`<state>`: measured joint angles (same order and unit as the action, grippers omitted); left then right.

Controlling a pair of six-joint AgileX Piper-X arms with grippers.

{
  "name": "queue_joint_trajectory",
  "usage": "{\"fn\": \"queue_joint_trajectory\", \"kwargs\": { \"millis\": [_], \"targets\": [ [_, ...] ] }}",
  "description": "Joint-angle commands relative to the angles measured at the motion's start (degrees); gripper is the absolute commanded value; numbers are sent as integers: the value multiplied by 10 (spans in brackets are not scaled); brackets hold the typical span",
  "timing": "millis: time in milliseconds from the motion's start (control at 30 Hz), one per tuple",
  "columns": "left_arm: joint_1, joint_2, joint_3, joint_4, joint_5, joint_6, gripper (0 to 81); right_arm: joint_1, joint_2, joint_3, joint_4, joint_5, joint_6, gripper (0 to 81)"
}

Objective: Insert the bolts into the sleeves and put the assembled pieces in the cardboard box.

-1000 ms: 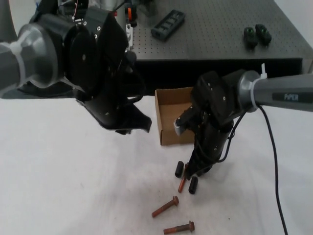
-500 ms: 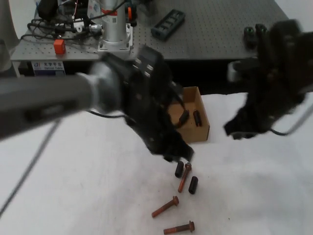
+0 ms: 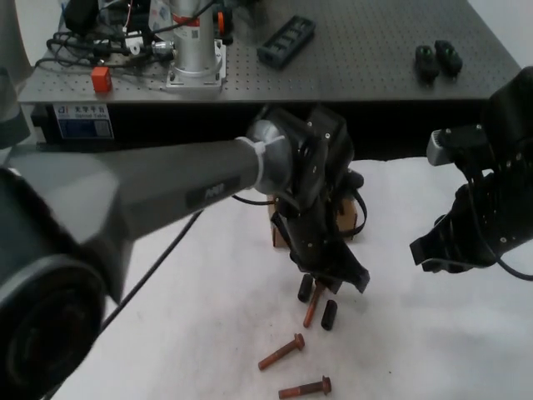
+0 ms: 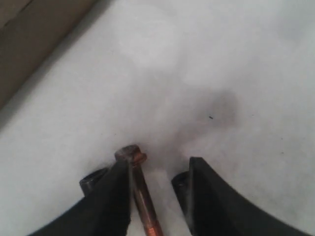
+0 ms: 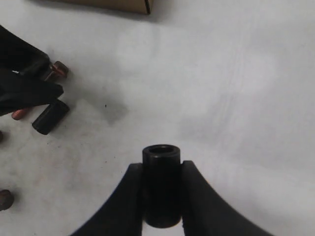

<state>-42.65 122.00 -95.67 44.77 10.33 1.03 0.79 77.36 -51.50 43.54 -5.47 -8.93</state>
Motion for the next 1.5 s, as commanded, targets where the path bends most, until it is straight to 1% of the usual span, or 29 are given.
{"fn": "queue_joint_trajectory", "kwargs": {
  "millis": [0, 67, 267, 333, 533, 600, 667, 800, 900, 967, 1067, 1100, 1167, 1233, 1300, 1367, 1400, 1467],
  "targets": [
    [0, 32, -36, 37, -22, 11, 285, -3, -8, -1, -3, -7, 2, 6],
    [0, 36, -36, 47, -38, 11, 285, -3, -8, -1, -3, -7, 3, 6],
    [0, 44, -36, 59, -37, 11, 278, -3, -8, -1, -3, -7, 3, 6],
    [0, 47, -36, 59, -37, 11, 232, -3, -8, -1, -3, -7, 3, 6],
    [0, 55, -36, 54, -25, 11, 27, -3, -8, -1, -3, -7, 9, 6],
    [0, 55, -36, 50, -7, 11, 0, -3, -8, -1, -2, -7, 14, 6],
    [0, 57, -36, 45, -6, 11, 6, -3, -8, -1, -2, -16, 14, 6],
    [3, 32, -37, 45, -7, 3, 6, -5, -22, 5, -21, -77, 18, 6],
    [15, -15, -31, 43, -7, -10, 6, -4, -57, 28, -48, -87, 30, 6],
    [28, -66, -3, 17, 2, -35, 6, -4, -87, 54, -63, -96, 40, 6],
    [48, -168, 113, -99, 55, -75, 6, -4, -142, 108, -102, -175, 76, 6],
    [54, -195, 164, -150, 84, -92, 6, 1, -158, 131, -124, -206, 97, 6],
    [63, -259, 263, -302, 172, -144, 6, 15, -182, 173, -179, -257, 132, 6],
    [67, -301, 342, -473, 243, -216, 6, 41, -197, 217, -260, -309, 173, 6],
    [67, -327, 400, -607, 280, -277, 6, 72, -196, 253, -346, -350, 208, 6],
    [67, -336, 440, -702, 304, -328, 6, 101, -191, 273, -420, -355, 243, 6],
    [67, -337, 452, -725, 313, -344, 6, 112, -187, 279, -456, -352, 260, 6],
    [67, -337, 463, -746, 318, -362, 6, 124, -185, 280, -484, -343, 274, 6]
  ]
}}
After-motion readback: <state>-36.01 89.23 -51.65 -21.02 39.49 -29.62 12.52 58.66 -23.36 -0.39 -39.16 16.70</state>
